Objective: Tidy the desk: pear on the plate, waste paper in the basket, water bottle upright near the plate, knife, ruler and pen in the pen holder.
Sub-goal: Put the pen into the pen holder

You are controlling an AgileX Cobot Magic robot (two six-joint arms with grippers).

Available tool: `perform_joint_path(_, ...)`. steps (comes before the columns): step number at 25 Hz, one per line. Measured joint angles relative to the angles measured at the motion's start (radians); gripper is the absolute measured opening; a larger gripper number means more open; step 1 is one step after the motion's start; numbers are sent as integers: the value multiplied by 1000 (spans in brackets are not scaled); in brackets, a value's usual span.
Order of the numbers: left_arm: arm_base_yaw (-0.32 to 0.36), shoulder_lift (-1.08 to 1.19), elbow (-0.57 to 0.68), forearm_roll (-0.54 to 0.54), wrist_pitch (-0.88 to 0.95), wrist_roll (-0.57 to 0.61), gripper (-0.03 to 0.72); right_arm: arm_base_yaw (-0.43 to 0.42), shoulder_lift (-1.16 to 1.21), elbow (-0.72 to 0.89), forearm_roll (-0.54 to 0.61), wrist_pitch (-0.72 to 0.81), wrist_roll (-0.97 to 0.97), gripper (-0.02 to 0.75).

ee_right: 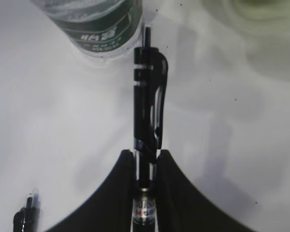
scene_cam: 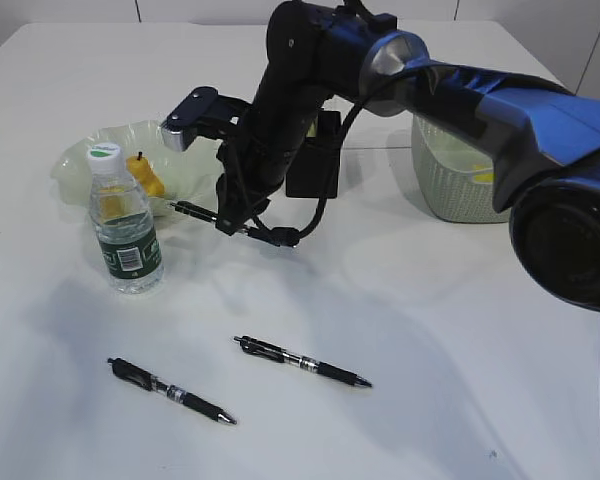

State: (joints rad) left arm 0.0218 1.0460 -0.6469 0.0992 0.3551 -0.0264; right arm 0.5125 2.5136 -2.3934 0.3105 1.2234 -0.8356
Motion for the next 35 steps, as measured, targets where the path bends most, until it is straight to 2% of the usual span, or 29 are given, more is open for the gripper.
perform_joint_path(29,0,0,0,0,-2,0,402,-21,2,-169,7,20,289,69)
perform_joint_path(35,0,0,0,0,-7,0,402,-23,2,-178,12,-42,378,69)
